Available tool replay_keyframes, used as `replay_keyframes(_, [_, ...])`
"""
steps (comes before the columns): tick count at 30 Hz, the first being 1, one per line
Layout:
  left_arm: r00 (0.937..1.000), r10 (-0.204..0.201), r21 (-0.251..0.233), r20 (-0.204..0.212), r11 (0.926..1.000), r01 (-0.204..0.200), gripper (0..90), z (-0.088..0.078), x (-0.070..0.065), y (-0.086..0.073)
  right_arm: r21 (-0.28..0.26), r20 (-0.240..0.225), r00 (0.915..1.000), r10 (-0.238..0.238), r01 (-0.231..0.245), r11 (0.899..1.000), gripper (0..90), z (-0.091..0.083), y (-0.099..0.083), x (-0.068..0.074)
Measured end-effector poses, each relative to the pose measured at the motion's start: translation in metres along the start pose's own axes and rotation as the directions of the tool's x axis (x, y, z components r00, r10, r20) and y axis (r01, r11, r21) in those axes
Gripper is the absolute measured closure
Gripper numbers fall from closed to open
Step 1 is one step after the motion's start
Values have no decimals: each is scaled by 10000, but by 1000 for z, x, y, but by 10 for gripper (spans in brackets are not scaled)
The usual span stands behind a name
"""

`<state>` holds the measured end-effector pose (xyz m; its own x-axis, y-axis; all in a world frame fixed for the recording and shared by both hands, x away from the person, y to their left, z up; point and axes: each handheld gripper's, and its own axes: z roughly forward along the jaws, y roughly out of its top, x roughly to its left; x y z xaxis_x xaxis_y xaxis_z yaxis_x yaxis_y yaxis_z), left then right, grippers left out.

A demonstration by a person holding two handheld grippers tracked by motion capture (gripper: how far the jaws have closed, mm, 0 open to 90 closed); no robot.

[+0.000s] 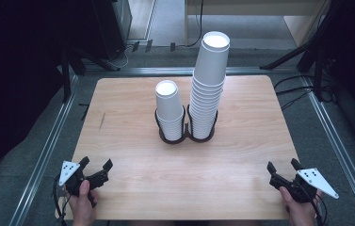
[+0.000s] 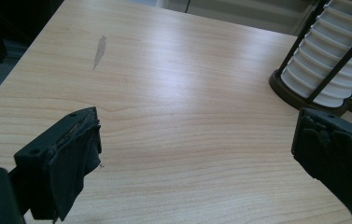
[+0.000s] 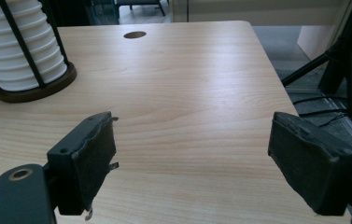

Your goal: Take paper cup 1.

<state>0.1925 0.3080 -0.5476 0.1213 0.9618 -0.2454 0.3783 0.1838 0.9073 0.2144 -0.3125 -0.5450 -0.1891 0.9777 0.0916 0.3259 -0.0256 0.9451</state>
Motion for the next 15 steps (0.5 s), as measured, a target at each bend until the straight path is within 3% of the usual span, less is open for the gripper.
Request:
replay_keyframes(7, [9999,111,54,-64,9999,-111,14,2,-3,3,-394,-6,10000,44,-44,9992,154,-1,7,4])
replay_keyframes(11, [9998,81,57,-156,10000,-80,15,3,-6,7,-750,304,9994,-151,174,9970,155,-4,20,11])
replay_keyframes(15, [9998,153,211,-119,9997,-151,16,6,-12,13,-846,182,9998,-103,118,9963,153,-9,34,18])
